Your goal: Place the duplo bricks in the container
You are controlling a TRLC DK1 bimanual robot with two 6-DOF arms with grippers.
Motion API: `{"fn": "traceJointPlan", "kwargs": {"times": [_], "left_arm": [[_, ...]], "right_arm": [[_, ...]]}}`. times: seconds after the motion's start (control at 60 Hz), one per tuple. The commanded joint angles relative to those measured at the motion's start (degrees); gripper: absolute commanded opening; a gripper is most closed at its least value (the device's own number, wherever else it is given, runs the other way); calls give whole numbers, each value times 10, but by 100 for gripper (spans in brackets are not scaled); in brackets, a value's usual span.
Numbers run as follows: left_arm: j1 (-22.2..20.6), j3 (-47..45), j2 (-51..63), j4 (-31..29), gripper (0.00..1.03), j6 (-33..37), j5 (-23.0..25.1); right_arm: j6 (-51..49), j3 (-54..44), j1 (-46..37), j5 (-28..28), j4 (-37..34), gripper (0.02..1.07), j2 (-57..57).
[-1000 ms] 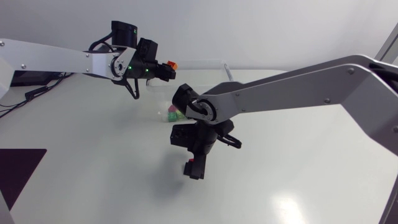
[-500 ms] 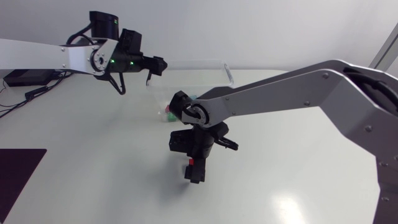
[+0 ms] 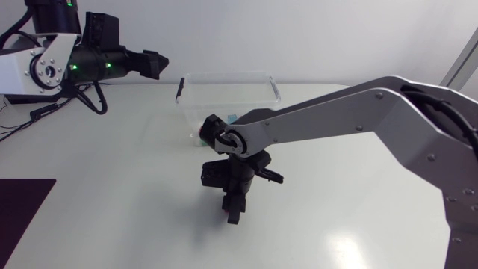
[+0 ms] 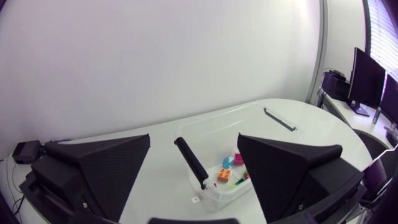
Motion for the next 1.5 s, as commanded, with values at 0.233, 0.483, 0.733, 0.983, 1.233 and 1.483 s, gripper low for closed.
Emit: {"fn": "traceJointPlan", "kwargs": {"times": [0.233,0.483,0.733,0.983,1.233,1.483], "left_arm": [[3,-135,-139,19,98,-9,6],[10,-192,-190,12,98,1,6],[20,-238,-237,0,98,15,5],[35,-281,-296,-19,98,29,5],[36,-338,-356,-32,98,43,6],[35,-374,-382,-32,98,48,6]], "right_arm": [[22,-42,10,15,0,34,-102],[50,-19,-12,48,-5,34,-163],[74,61,-69,70,-2,34,-165],[109,181,-114,97,5,34,-116],[150,269,-153,109,28,34,-53],[180,380,-183,112,23,34,29]]}}
